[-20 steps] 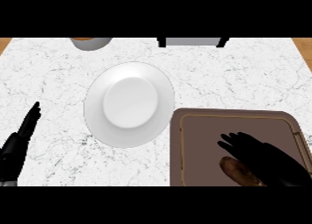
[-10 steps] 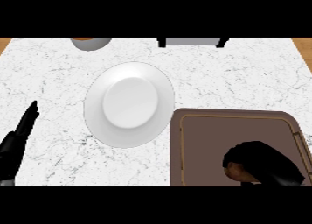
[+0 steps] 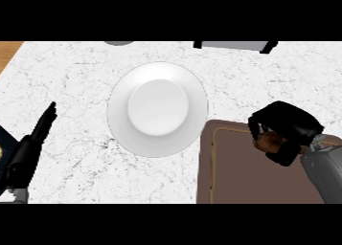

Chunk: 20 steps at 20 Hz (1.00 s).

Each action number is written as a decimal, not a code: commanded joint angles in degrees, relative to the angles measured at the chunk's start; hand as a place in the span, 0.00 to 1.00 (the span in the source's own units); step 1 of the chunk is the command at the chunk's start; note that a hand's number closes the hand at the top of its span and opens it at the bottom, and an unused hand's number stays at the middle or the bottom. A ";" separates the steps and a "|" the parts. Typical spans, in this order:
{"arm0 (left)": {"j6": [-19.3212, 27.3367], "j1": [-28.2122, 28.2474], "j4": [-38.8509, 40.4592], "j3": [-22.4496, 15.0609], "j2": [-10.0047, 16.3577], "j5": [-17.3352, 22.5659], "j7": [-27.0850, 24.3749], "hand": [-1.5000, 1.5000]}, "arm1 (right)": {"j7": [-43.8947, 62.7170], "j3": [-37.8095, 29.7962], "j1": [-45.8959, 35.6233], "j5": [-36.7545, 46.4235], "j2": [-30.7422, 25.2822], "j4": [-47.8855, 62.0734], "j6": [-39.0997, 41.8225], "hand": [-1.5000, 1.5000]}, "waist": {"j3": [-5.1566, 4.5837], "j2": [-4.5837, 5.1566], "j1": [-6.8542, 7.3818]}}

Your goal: Pick the sweet potato from the tray and place it in the plate

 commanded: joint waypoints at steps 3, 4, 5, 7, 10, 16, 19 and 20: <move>-1.39 -3.04 0.51 -1.99 -0.12 -0.85 -0.37 0.50 | -3.01 -5.51 -16.58 -0.52 -0.66 17.40 -1.38 1.00 | 0.18 1.64 3.95; -0.57 -2.75 0.21 -1.87 -0.99 -0.66 -0.29 0.50 | -4.94 -7.45 -17.53 -0.87 -1.73 19.32 -4.17 1.00 | 0.27 1.45 3.52; -0.86 -2.36 0.86 -2.44 -0.97 -1.14 -0.75 0.50 | -4.49 -7.39 -20.08 -0.19 -0.98 21.45 -5.11 1.00 | 0.20 1.53 4.08; -0.57 -4.21 0.30 -1.71 -0.82 -0.82 1.02 0.50 | -6.15 -9.48 -22.50 -0.38 -0.10 24.92 -10.49 1.00 | 0.32 1.23 2.96; -1.06 -3.85 -0.15 -2.53 -1.53 -0.54 1.44 0.50 | -9.61 -12.44 -27.67 -2.18 0.43 30.89 -13.78 1.00 | 0.27 0.94 2.70; 0.02 -2.62 1.19 -1.55 -1.53 -1.06 1.43 0.50 | -19.68 -18.64 -37.08 -7.07 0.05 38.34 -20.27 1.00 | 0.13 0.13 0.80; 1.23 -2.67 3.14 -1.03 -2.18 -1.61 -0.07 0.50 | -28.90 -20.24 -38.71 -10.68 1.59 41.75 -21.26 1.00 | 0.06 -0.06 -0.62; -0.88 -1.22 -0.05 -0.40 -0.65 0.09 1.39 0.50 | -30.48 -20.38 -40.93 -12.01 1.67 42.64 -18.21 1.00 | 0.07 -0.69 -0.37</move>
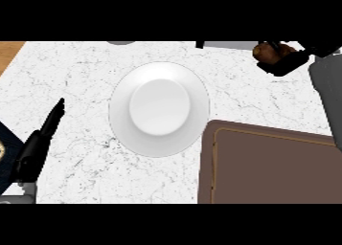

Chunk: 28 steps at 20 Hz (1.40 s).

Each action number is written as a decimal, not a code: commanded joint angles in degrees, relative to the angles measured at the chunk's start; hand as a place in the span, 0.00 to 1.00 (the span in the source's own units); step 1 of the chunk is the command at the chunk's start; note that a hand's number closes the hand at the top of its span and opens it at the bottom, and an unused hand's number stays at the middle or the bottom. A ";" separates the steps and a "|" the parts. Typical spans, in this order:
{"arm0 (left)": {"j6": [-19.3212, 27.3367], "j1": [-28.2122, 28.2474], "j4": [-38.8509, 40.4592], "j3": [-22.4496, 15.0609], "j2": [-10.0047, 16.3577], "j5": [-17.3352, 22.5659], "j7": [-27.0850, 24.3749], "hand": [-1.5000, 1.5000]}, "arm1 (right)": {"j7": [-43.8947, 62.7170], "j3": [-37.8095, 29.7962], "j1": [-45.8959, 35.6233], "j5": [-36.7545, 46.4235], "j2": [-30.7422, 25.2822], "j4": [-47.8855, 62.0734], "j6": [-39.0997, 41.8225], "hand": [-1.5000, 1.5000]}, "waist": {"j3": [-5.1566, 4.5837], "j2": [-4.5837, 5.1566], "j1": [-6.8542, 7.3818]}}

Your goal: Pick the sweet potato from the tray and place it in the plate

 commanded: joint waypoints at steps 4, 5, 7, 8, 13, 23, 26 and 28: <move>0.14 -0.49 2.59 2.47 0.37 0.95 -0.79 0.50 | -12.22 -2.02 -11.49 -5.49 2.52 11.16 6.38 1.00 | -0.21 -0.83 -2.47; 0.83 3.36 0.23 1.77 0.14 0.00 -1.50 0.50 | -14.97 -1.59 -11.23 -4.98 1.65 12.55 6.55 1.00 | -0.19 -1.15 -2.64; 0.81 3.59 1.72 2.43 0.25 0.03 -2.17 0.50 | -14.04 -1.27 -14.60 -5.08 4.69 14.42 5.90 1.00 | -0.23 -1.21 -3.00; 0.88 4.87 -1.32 1.39 -0.49 -0.12 -0.49 0.50 | -14.82 -0.92 -15.30 -5.39 3.92 14.78 8.39 1.00 | -0.21 -1.51 -3.52; 0.62 3.82 -1.09 3.59 0.71 0.12 0.78 0.50 | -11.35 0.21 -17.89 -6.49 10.18 16.13 8.83 1.00 | -0.24 -1.87 -5.01; -0.10 4.27 -0.83 5.10 0.40 0.35 0.88 0.50 | 1.93 7.70 -18.15 -4.74 23.68 13.82 6.95 1.00 | -0.26 -2.23 -5.87; -1.87 5.62 0.62 6.07 1.73 0.81 -2.95 0.50 | 4.70 11.88 -19.70 -5.84 23.80 16.29 6.96 1.00 | -0.29 -2.00 -4.90; -1.35 3.32 1.14 3.90 -0.40 -0.09 -1.40 0.50 | 6.07 17.16 -20.51 -9.69 23.85 18.08 4.17 1.00 | -0.31 -1.81 -3.79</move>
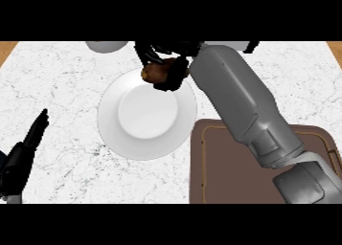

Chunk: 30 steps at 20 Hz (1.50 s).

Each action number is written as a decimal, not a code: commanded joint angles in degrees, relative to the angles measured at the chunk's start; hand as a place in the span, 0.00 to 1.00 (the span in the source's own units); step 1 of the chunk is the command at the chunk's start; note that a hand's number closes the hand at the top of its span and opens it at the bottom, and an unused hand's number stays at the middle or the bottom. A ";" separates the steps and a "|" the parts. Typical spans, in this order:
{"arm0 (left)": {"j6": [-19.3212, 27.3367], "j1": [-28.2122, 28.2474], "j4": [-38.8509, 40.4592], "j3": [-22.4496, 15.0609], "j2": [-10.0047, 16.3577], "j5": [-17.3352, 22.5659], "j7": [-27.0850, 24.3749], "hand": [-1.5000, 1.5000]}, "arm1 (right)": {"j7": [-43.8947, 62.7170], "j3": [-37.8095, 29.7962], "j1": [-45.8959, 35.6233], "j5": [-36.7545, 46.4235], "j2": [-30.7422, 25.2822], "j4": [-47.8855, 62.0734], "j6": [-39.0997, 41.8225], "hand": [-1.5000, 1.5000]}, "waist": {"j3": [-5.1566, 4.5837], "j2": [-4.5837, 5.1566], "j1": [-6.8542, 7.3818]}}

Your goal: Pick the sweet potato from the tray and place it in the plate

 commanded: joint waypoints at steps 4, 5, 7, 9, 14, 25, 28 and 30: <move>-1.51 -1.68 0.72 0.49 0.40 0.03 1.15 0.50 | 2.69 15.56 5.35 -8.27 1.12 -0.15 -4.19 1.00 | 0.00 0.14 1.32; -1.59 -3.76 0.05 -0.50 0.03 -0.52 3.49 0.50 | 6.07 16.80 2.89 -11.07 1.13 -1.35 -0.78 1.00 | 0.01 0.09 1.36; -0.48 -4.82 2.62 -1.76 -1.76 -1.66 -0.37 0.50 | 5.35 19.49 5.94 -14.44 1.13 0.09 -0.32 1.00 | -0.04 0.53 2.44; 0.56 -3.23 1.39 -1.15 -1.62 -2.22 0.86 0.50 | 10.75 17.87 8.39 -17.86 1.14 0.77 -3.31 1.00 | 0.00 0.38 2.01; -1.32 -5.80 4.44 -0.55 -1.06 -1.60 0.08 0.50 | 16.77 27.46 10.51 -25.10 1.15 -2.76 -7.26 0.00 | -0.01 0.51 1.99; 0.60 -3.30 0.77 -0.67 -2.99 -2.19 1.42 0.50 | 18.75 14.80 4.53 -42.41 1.15 0.75 -12.74 0.00 | 0.05 0.43 0.72; 0.31 -2.82 0.87 -0.56 -1.87 -3.17 1.27 0.50 | 16.30 10.44 4.70 -44.66 0.68 5.97 -11.84 0.00 | 0.06 0.70 0.61; -1.38 -2.36 -0.65 0.32 -0.93 -1.51 1.82 0.50 | 14.40 7.32 4.03 -47.25 -1.81 8.35 -7.85 0.00 | 0.08 0.94 1.28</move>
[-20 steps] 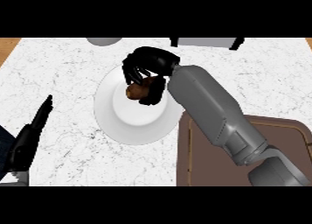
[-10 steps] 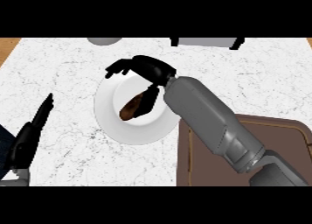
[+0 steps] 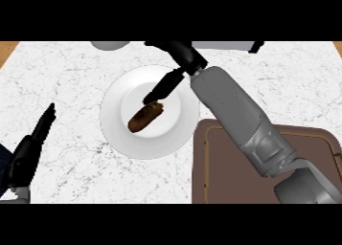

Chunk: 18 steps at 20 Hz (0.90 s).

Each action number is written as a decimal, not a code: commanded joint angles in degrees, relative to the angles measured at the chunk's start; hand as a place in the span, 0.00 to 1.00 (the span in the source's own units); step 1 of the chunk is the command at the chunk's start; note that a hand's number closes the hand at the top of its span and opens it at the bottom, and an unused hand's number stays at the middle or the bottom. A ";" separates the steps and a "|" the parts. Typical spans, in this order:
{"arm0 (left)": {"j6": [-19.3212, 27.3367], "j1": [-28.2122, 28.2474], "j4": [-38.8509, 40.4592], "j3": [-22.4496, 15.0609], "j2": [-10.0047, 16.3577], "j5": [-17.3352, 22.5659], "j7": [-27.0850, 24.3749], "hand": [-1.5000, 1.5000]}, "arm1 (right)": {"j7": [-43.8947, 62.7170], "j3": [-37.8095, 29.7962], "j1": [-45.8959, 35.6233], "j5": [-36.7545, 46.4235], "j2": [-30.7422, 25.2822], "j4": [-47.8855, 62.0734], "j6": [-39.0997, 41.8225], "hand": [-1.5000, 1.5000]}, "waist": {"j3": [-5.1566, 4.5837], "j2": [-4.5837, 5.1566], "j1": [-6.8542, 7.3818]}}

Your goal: Pick the sweet potato from the tray and place it in the plate

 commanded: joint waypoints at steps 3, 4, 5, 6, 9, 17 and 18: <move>-0.61 0.87 -0.60 0.31 0.07 0.47 -1.57 0.50 | -4.45 -8.94 -2.43 -6.41 -5.32 7.79 6.99 0.00 | 0.02 0.79 1.12; -0.59 -0.60 -0.37 1.13 0.70 0.61 -0.74 0.50 | -5.29 -9.72 -2.77 -6.90 -5.13 8.69 7.63 0.00 | 0.03 0.78 0.93; -0.67 1.38 -1.13 0.13 0.38 -0.09 -1.02 0.50 | -8.43 -10.00 -0.71 -7.12 -8.96 8.28 11.87 0.00 | 0.07 0.64 0.50; -1.08 0.92 0.10 1.19 0.74 0.86 -2.34 0.50 | -10.31 -10.18 -0.89 -6.70 -8.84 9.64 11.25 0.00 | 0.04 1.06 1.28; -1.25 -0.16 -1.03 0.00 -0.17 0.64 -0.62 0.50 | -12.88 -10.83 -1.40 -6.51 -12.79 11.71 15.94 0.00 | 0.09 1.20 1.45; 0.03 1.06 -2.12 -2.25 -1.81 -1.54 -1.50 0.50 | -19.39 -9.92 -1.62 -3.65 -17.73 15.36 19.29 0.00 | 0.15 1.86 3.54; -0.91 -0.49 -1.44 -0.83 -0.21 -0.76 -1.07 0.50 | -19.74 -9.47 -1.63 -3.09 -19.22 15.66 21.03 0.00 | 0.16 2.11 3.55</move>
